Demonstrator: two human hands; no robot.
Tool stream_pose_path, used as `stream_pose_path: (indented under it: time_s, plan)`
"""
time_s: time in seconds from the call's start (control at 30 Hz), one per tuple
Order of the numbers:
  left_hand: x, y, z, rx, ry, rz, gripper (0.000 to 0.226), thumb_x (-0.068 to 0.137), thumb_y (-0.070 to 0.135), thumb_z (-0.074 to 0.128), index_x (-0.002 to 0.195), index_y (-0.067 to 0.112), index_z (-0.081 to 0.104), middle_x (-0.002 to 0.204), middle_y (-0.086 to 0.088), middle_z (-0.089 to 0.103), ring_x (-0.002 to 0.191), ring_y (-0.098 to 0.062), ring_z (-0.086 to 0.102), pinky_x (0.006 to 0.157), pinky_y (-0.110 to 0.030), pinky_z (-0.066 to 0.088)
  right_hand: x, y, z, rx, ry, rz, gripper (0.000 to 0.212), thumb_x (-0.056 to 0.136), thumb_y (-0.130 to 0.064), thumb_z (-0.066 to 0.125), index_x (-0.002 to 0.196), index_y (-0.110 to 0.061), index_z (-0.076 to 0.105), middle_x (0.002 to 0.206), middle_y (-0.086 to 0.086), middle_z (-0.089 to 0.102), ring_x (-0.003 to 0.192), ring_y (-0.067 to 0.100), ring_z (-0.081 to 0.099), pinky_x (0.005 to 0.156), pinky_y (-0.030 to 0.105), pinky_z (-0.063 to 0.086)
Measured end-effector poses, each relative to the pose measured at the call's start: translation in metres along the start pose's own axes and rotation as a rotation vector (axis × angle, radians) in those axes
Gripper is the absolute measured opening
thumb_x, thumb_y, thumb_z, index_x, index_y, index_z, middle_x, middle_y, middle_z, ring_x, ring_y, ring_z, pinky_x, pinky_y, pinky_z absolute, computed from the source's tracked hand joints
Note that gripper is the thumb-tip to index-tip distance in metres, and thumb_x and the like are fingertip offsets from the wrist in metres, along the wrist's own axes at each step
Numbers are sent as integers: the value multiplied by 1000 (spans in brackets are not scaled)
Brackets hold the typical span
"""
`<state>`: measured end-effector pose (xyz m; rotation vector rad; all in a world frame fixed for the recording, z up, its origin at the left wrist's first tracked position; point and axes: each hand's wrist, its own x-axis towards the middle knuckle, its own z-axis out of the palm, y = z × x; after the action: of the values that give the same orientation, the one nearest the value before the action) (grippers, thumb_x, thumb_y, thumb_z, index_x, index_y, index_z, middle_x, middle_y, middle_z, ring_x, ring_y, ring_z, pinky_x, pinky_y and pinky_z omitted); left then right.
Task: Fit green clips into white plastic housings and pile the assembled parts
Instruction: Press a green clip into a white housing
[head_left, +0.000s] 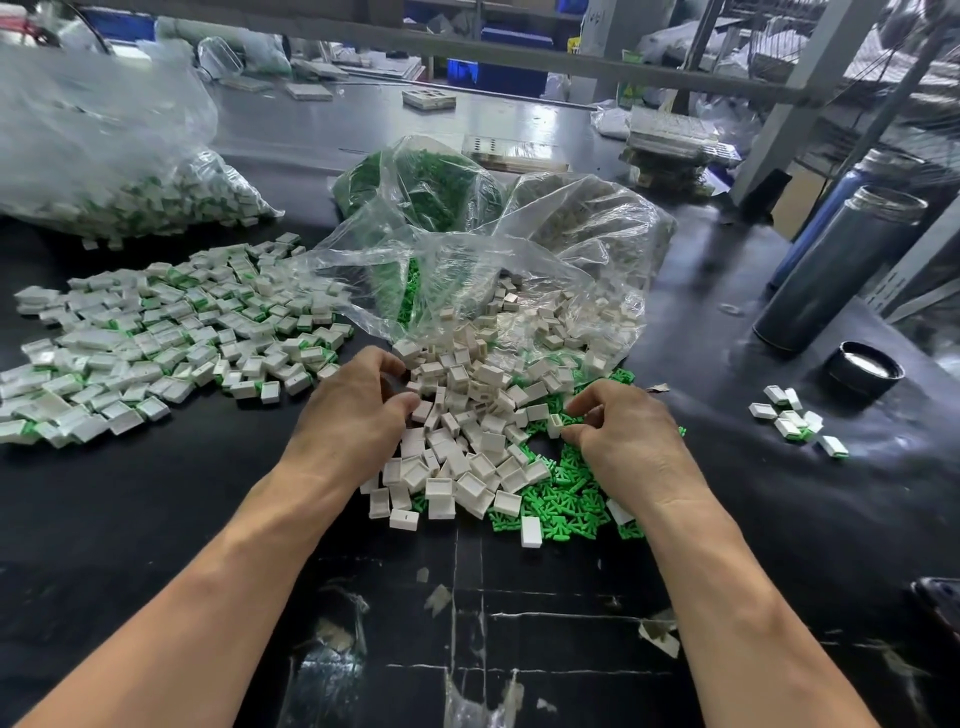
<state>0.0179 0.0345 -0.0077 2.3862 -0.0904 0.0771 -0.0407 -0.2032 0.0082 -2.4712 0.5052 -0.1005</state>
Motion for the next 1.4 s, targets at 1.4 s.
stream_pose_path:
  time_s: [1.4]
  plan:
    - [-29, 46, 4, -1199, -302, -56, 17, 75, 24, 78, 84, 9, 79, 85, -21, 76, 69, -27, 77, 53, -26, 59, -31, -36, 14, 983, -47, -285, 28, 95, -1, 69, 86, -26, 76, 75, -1, 74, 61, 13, 66, 57, 21, 54]
